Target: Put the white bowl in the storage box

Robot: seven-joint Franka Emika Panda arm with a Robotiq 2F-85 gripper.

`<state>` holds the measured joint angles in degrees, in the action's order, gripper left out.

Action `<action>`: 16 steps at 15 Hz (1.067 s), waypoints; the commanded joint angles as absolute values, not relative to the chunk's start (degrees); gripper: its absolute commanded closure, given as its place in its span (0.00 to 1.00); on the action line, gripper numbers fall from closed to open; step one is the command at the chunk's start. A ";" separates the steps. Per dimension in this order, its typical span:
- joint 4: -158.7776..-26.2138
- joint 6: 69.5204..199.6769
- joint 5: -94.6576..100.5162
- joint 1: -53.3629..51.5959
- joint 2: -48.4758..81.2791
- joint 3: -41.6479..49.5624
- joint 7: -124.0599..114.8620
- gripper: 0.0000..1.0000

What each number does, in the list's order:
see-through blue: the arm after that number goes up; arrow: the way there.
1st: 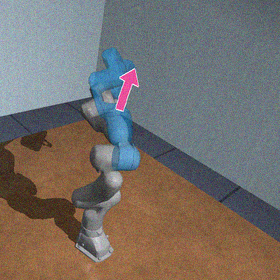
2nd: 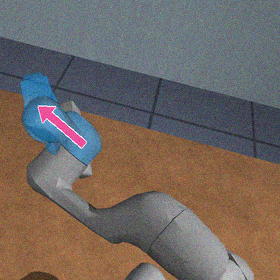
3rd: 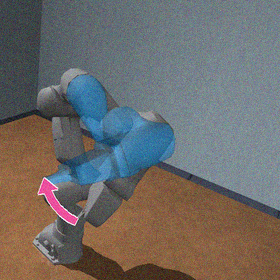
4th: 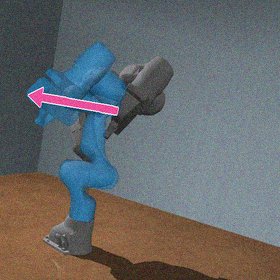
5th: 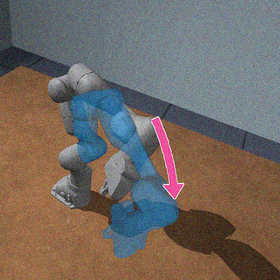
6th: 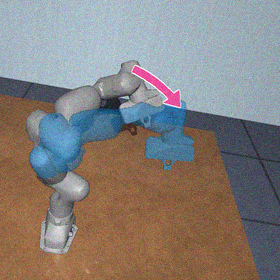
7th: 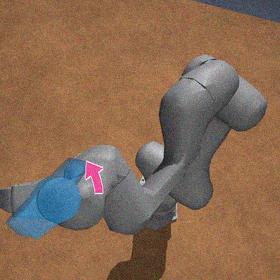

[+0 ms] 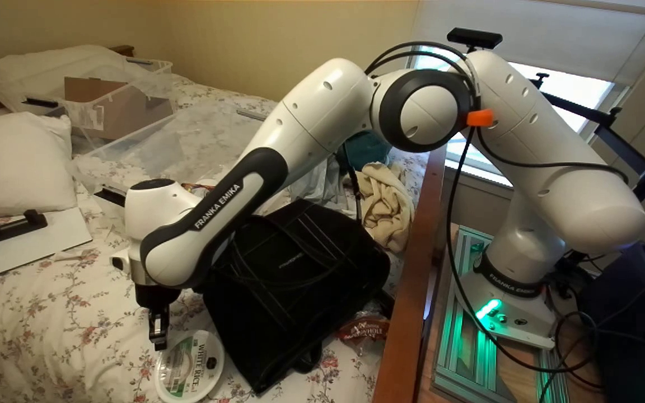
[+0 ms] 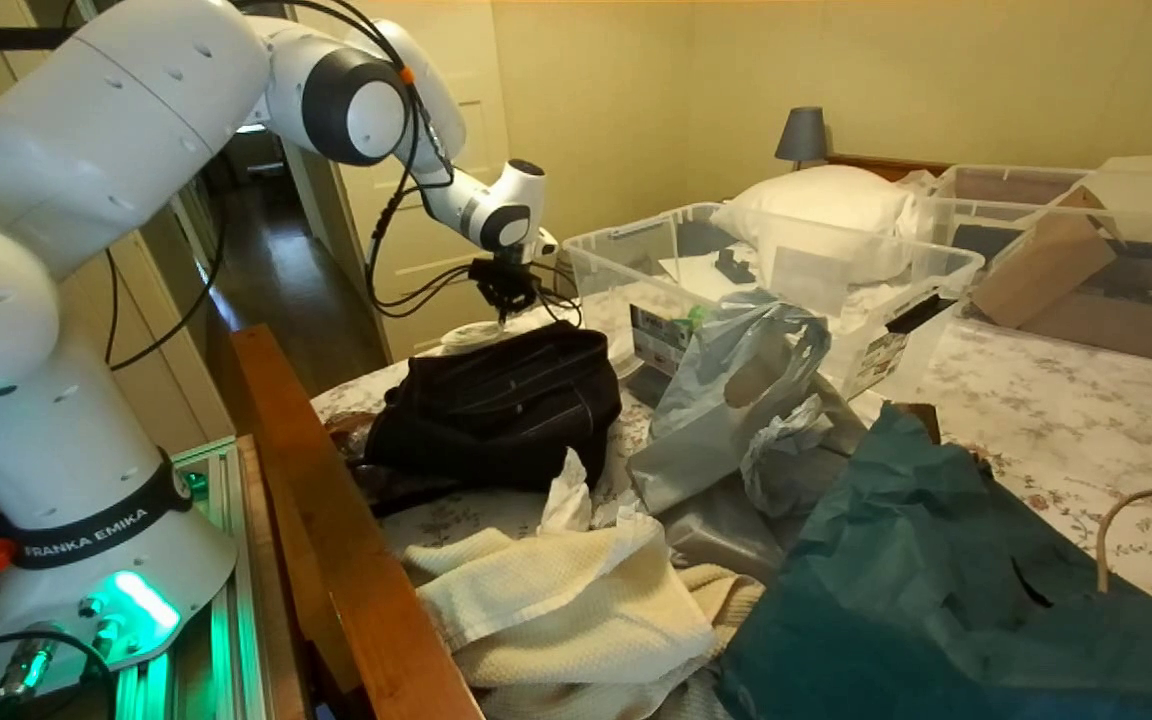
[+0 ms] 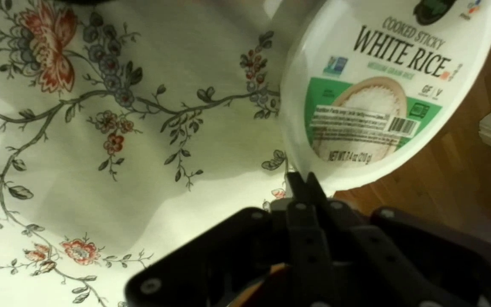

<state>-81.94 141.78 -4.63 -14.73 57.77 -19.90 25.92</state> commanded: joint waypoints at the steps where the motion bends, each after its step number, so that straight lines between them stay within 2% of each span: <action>1: -89.44 145.20 -5.13 -12.56 52.77 -20.90 22.50 1.00; 14: -102.72 158.96 -11.35 -4.31 47.09 -28.52 18.92 1.00; 16: -99.44 157.30 -9.40 -5.35 49.56 -27.55 19.38 0.99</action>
<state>-99.66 157.39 -9.81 -5.39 49.38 -27.45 19.71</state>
